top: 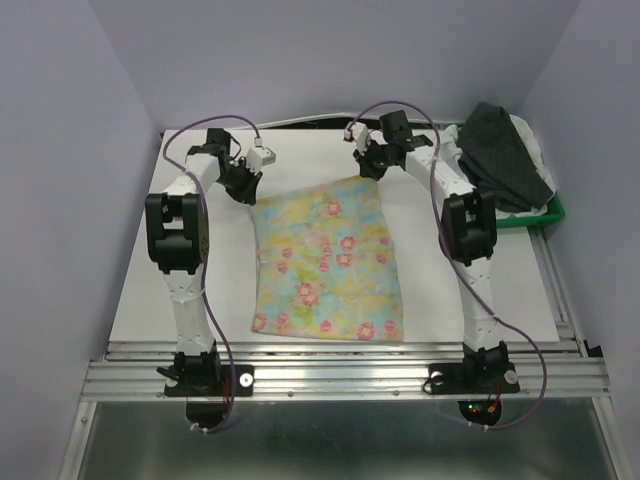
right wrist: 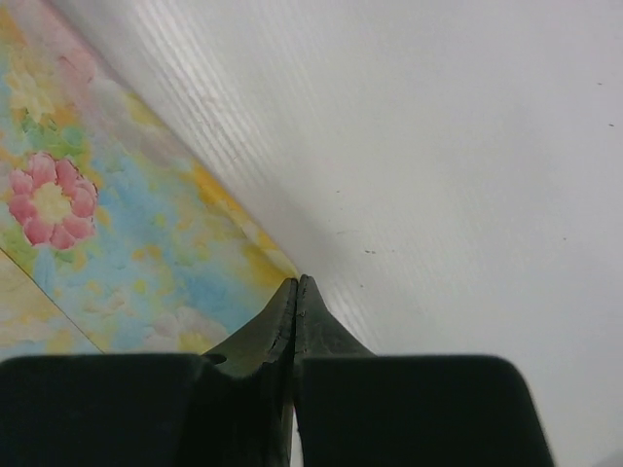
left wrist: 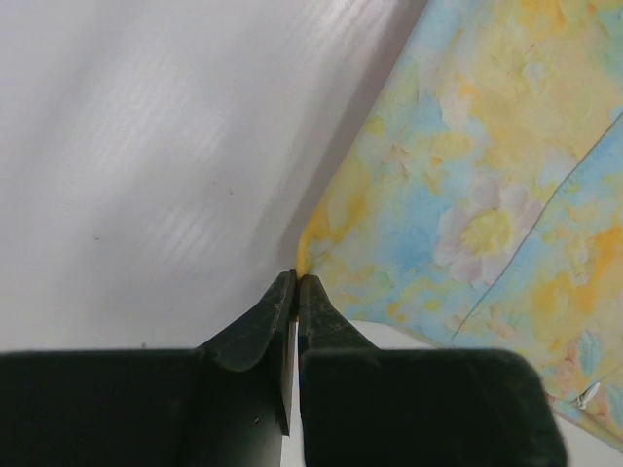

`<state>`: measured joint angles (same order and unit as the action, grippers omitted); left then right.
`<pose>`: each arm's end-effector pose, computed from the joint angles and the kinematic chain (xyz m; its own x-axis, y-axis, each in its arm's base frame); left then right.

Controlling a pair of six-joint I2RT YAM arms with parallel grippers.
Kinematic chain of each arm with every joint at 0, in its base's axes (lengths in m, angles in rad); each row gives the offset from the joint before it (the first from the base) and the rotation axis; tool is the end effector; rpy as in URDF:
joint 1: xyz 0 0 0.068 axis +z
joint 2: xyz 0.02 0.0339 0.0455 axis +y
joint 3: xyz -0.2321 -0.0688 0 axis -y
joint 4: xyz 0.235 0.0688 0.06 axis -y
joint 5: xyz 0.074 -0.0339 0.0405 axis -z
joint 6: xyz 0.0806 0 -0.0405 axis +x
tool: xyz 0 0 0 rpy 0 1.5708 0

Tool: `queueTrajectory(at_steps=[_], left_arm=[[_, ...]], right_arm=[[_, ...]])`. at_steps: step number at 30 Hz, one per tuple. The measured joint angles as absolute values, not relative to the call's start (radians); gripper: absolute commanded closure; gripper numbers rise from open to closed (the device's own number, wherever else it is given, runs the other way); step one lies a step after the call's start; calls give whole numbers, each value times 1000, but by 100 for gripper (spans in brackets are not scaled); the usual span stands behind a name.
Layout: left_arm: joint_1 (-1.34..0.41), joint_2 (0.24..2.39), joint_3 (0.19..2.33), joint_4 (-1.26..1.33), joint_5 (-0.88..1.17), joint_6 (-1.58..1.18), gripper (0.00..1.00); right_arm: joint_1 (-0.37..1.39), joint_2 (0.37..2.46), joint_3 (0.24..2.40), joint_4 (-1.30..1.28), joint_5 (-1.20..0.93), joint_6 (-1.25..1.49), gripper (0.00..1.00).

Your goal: Fold and stack the skirts

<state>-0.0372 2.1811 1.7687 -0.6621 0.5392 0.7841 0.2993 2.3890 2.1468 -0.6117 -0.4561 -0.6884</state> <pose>0.4587 -0.0585 0.1386 -0.4271 0.6223 -0.6560 0.8161 0.5776 0.0166 0.4942 0.1896 0.1637 -0.2124 -0.6624 -0.7184 -0.8756 0.4554 -0.1610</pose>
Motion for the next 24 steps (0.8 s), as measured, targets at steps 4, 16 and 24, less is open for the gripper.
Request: queueTrajectory(at_steps=[4,16,24], left_arm=[[-37,2124,1775,-619,541,752,100],[-37,1861,1748,-553,542,746,100],[-40,1637,1385,-558,577,849,100]], right_arm=[[295,2389,2207,-588,-422,-659,99],[278,2206,2104,-486,-403,-632,99],[283,1897,1770,-503,-510,-633,99]])
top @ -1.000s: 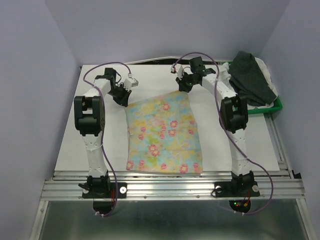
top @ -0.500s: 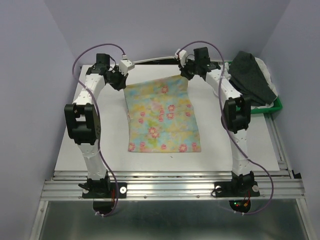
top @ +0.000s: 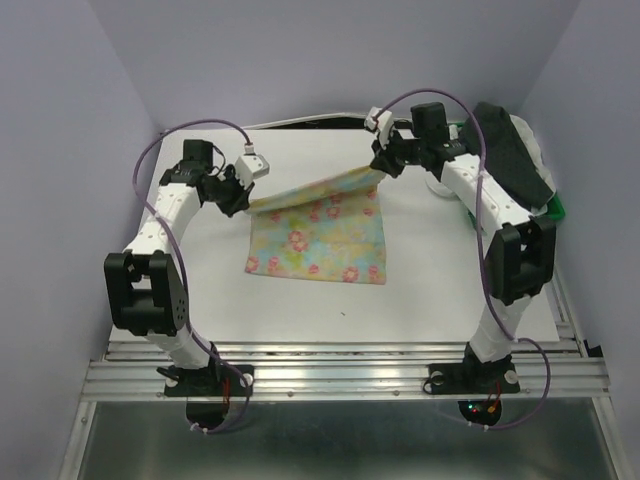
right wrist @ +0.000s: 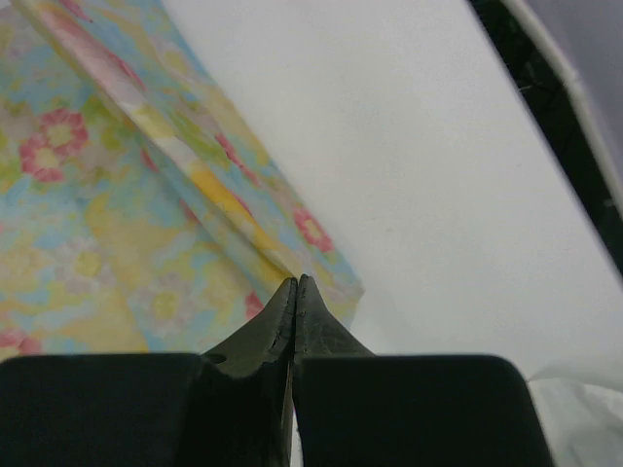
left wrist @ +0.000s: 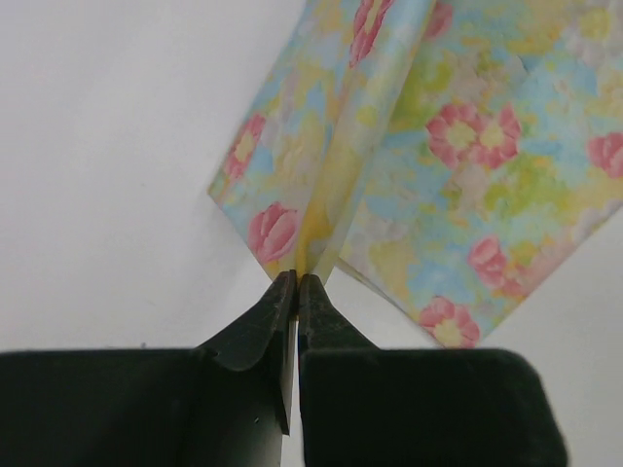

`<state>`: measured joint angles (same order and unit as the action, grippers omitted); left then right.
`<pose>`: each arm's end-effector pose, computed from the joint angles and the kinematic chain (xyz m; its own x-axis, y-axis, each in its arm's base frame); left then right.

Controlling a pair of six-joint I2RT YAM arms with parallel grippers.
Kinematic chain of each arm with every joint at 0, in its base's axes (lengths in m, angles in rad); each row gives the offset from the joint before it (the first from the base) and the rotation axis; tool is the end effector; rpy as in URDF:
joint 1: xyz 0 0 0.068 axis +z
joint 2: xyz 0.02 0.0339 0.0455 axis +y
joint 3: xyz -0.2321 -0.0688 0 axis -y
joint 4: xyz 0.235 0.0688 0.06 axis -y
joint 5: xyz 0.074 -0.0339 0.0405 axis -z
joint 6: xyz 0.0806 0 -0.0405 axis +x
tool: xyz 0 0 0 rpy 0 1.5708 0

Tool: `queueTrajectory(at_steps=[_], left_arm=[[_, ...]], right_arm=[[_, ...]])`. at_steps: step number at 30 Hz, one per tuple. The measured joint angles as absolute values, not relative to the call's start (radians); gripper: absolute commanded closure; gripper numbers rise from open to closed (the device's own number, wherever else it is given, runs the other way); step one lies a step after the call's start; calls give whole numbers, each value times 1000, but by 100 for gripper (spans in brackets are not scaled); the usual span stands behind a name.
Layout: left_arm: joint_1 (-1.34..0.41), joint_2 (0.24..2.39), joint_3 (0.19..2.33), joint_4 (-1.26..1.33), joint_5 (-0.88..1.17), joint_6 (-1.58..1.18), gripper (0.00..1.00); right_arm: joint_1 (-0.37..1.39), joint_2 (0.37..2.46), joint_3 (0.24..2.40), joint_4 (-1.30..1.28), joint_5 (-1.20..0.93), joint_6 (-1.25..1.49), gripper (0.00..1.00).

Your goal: Fold and stack the skirts

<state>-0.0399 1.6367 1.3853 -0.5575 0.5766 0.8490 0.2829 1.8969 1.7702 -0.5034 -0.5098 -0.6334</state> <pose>0.3735 -0.0589 0.2423 -0.1703 0.6366 -0.7522 0.8132 0.5219 0.2575 0.4227 0.1639 0.2781 -0.0877 -0.5635 -0.8214 -0.8365 0.4895 -0.2465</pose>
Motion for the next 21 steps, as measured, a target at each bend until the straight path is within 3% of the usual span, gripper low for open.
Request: queueTrajectory(at_steps=[5,10,21], left_arm=[[-44,1541,1179,-565,570,911,100],[-60,1500,1021,-516,530,917,100],[-75,1593,992,-433,504,850,100]], right_arm=[[329,1755,1456,-490,-532,-616,99],[363,1740,1264,-479,-518,-574,99],[362,1853,1356,-437,-439,-482,99]])
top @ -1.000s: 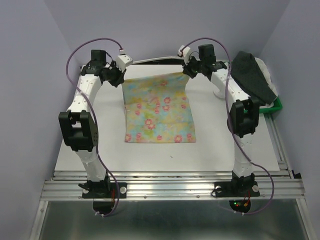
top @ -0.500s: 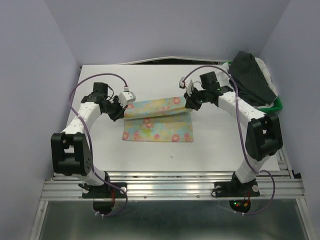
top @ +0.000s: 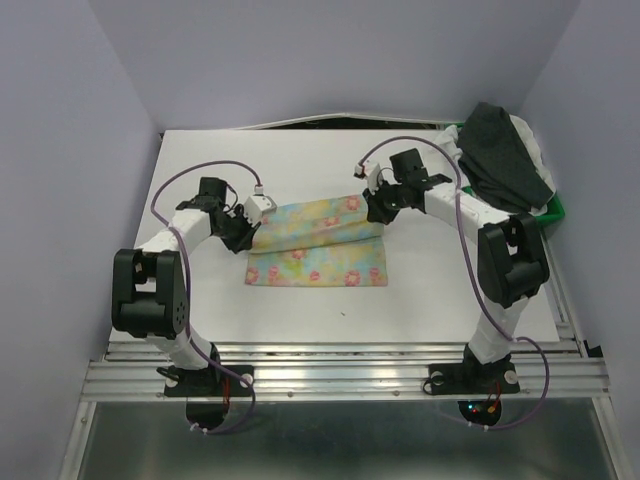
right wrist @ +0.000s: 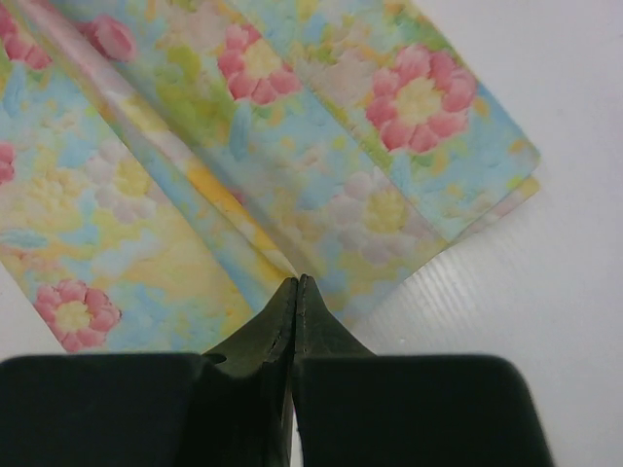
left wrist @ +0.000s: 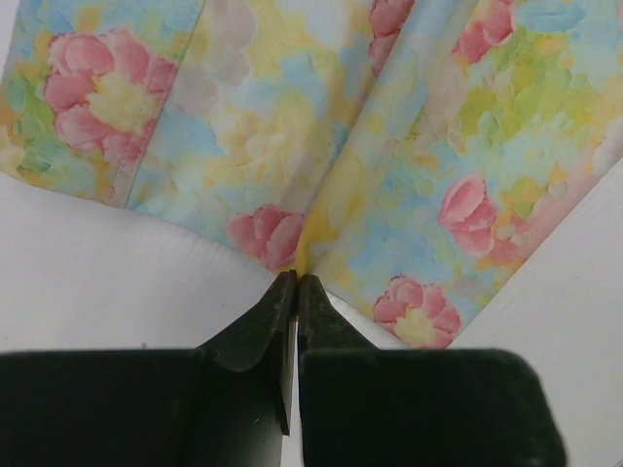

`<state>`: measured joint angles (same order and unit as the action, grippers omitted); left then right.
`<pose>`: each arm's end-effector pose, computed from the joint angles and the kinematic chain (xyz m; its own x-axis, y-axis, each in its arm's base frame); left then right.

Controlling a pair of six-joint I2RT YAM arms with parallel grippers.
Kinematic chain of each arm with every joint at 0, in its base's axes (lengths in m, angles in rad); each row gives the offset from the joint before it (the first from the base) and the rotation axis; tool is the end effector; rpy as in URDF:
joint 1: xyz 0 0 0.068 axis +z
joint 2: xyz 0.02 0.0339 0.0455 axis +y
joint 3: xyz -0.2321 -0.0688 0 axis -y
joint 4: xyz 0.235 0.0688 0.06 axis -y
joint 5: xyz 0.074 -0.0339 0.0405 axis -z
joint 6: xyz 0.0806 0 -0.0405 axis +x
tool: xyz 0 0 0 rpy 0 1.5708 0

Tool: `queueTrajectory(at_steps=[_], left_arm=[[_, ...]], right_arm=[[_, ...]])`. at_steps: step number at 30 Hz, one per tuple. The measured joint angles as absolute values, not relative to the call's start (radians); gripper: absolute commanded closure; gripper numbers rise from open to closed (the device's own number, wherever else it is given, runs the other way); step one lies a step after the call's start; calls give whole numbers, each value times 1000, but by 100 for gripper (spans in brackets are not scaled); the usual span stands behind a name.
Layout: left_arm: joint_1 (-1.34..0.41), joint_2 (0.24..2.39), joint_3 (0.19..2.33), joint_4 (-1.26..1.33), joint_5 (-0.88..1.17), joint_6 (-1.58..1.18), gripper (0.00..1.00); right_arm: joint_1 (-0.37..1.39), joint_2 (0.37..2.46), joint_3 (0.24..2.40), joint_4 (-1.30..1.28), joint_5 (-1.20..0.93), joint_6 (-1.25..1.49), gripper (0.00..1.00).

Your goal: Fold and stack the skirts

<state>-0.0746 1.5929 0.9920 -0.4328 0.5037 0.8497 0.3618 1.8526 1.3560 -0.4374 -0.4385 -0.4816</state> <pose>0.3231 -0.0632 0.1379 -0.3317 0.6844 -0.6493 0.8492 0.5164 0.1105 0.3687 0.1761 0.1591 -0.4086 -0.6030 -0.6851 -0.8416 0.5394 0.0271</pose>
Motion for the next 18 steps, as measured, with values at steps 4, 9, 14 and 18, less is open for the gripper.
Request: queueTrajectory(at_steps=[4,9,14,18], left_arm=[[-75,1594,1077,-454,496,843,100],[-74,1580,1184,-488,493,846,100],[-74,1509,1189,-561,497,871,100],[-74,1426,1148,-599,497,908,100]], right_arm=[[361,1856,1433,-446,-417,-470,99],[361,1826,1489,-464,-405,-470,99],[361,1743,1468,-514,-418,-471,99],[361,1660,1401,-528,-437,-470,99]])
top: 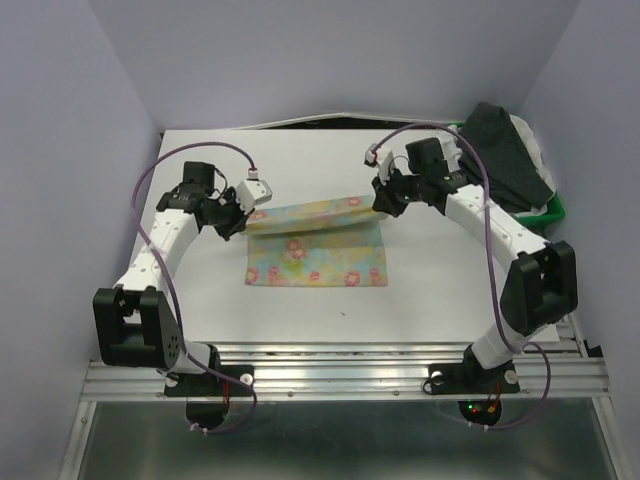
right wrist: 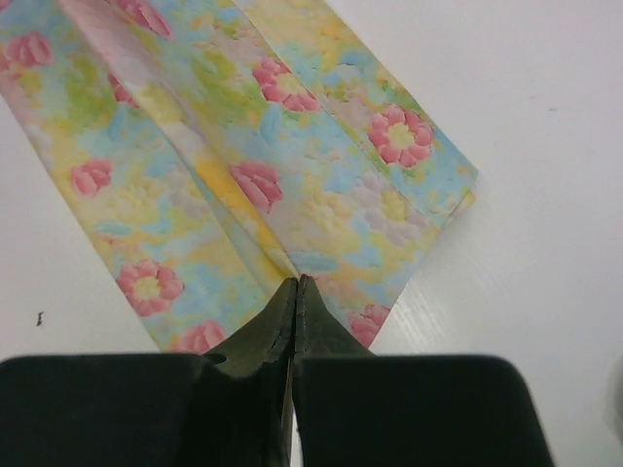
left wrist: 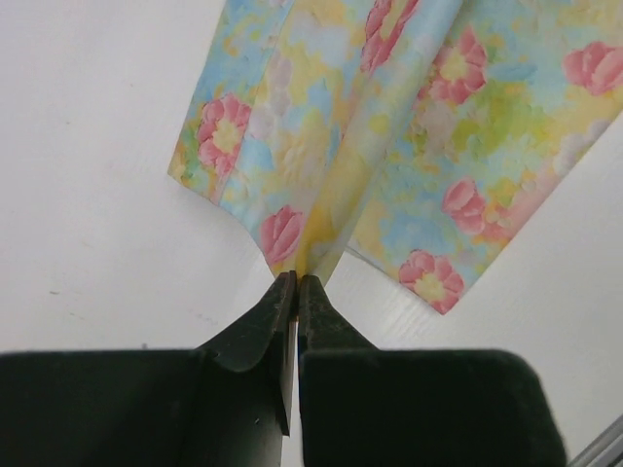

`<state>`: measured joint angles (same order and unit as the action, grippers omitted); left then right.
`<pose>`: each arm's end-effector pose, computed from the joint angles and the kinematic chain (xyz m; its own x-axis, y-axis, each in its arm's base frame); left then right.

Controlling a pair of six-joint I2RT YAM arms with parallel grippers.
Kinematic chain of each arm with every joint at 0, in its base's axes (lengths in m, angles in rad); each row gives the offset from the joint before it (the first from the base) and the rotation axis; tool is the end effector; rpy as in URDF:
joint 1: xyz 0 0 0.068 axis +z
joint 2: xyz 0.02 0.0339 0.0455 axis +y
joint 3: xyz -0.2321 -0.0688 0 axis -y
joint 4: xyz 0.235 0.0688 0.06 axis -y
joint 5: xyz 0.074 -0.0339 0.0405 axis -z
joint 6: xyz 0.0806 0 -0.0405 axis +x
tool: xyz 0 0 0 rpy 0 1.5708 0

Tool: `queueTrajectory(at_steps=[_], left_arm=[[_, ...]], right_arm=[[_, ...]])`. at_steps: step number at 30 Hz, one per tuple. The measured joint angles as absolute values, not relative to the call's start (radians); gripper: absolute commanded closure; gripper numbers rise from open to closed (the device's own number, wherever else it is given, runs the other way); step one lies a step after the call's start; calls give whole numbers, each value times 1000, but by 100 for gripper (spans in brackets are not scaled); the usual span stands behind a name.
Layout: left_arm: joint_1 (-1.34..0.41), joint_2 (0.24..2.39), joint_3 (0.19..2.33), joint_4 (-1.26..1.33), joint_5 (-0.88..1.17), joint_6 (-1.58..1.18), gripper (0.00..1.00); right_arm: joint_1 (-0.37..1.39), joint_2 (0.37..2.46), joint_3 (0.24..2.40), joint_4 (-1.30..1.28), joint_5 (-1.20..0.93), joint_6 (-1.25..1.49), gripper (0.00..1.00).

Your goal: Fold and stack the skirts

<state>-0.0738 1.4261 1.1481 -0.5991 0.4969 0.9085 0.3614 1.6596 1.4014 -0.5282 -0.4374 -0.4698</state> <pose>0.3179 -0.0620 0.2250 -0.1807 0.7085 -0.6822 0.8315 0.4806 0.2788 0.3499 0.1688 0.2386 -0.3187 -0.5589 -0.7656 -0.8349 0.5479 -0.0525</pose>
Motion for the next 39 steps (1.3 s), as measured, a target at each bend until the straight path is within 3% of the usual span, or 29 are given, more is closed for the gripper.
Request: queueTrajectory(at_steps=[6,13,15,18,19,22,30,39], left_arm=[[-77,1365,1003,-615,497,958,100],[-82,1422,810,-554,488,960,100],[-89,1447,779,-522,483,955,87],[-93,1459,765,-498,481,944,72],[-93,1454,765,-496,481,942,64],[-92,1431,765,-506,472,946,60],[-100,1247,821,-677,509,994,63],[-157,1261,852,-632,487,919,54]], right_arm=[[390,1586,1195,-495,-467,-448,99],[440,1652,994,-394,-466,-414,99],[440,1675,985,-371,-466,-406,99],[440,1679,984,-357,-466,-398,80],[440,1677,984,-350,-466,-400,63],[439,1669,986,-367,-452,-412,60],[434,1547,1052,-495,-454,-426,57],[459,1560,1092,-499,-412,-368,53]])
